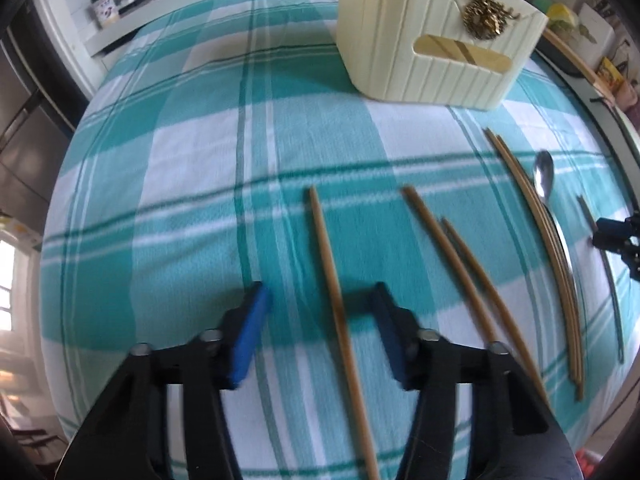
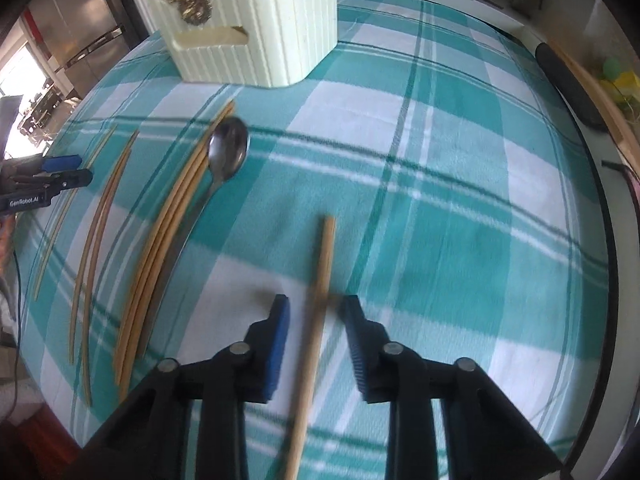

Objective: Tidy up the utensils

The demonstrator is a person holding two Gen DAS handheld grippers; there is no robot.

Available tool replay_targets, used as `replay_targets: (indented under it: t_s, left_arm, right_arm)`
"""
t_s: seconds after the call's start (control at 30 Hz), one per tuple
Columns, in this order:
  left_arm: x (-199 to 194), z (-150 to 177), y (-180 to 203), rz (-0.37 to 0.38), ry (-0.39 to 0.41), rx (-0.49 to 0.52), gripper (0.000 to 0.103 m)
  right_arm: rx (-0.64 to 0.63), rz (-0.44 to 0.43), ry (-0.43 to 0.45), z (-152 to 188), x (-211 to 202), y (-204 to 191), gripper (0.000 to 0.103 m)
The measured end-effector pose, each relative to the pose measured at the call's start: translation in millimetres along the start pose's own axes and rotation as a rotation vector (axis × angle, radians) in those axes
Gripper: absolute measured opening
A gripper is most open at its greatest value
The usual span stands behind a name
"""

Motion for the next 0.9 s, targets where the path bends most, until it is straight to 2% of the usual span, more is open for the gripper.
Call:
replay_targets:
  t_s: [0.03, 0.07, 0.13, 0.23, 0.27, 0.47, 0.57, 0.7, 0.9]
  left_arm:
    - [1, -3, 1, 0.001, 0.007, 0.001, 0.017]
    - [2, -6, 2, 0.007, 0.012, -0.002, 0.007]
    - [2, -9, 2, 0.016, 0.026, -0.022, 0.004]
    - [-10, -12, 0, 0.029, 0.075, -0.046, 0.004]
    - [-22, -14, 0, 0.043, 0.11, -0.058, 0.004]
    - [-118, -27, -2, 0.127, 0.334, -0.102, 0.004]
    - [-167, -32, -1, 0.161, 0.433, -0.1, 0.004]
    - [-205, -37, 2, 0.183, 0.511, -0.093, 0.004]
    - [-237, -56, 8, 0.21, 0.595, -0.091, 0.004]
  right_arm:
    - [0.008, 0.006, 0.008, -7, 4, 1, 0.015]
    - [0.013, 0.01, 0.013, -11, 6, 2, 0.008]
    - [0.033, 0.006, 0.024, -17, 10, 5, 0.007]
    - [0.071, 0.003, 0.064, -23, 5, 7, 0.007]
    - [0.091, -0.011, 0.108, -25, -7, 6, 0.007]
    - [0.066, -0.059, 0.352, -41, -102, -17, 0.007]
    - [0.049, -0.069, 0.434, -44, -144, -25, 0.007]
    - [0.034, -0.071, 0.537, -51, -191, -34, 0.007]
    - [0.009, -0.055, 0.658, -74, -228, -46, 0.007]
Point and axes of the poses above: each gripper's, at about its wrist camera, not at the fingertips, and x roughly the way its jaws point, y to its right, z to its underside, the point moved 8 cm from there along x, roughly the way its jaws point, and after that the axes turned 11 degrees about y, right-handed, at the moved point
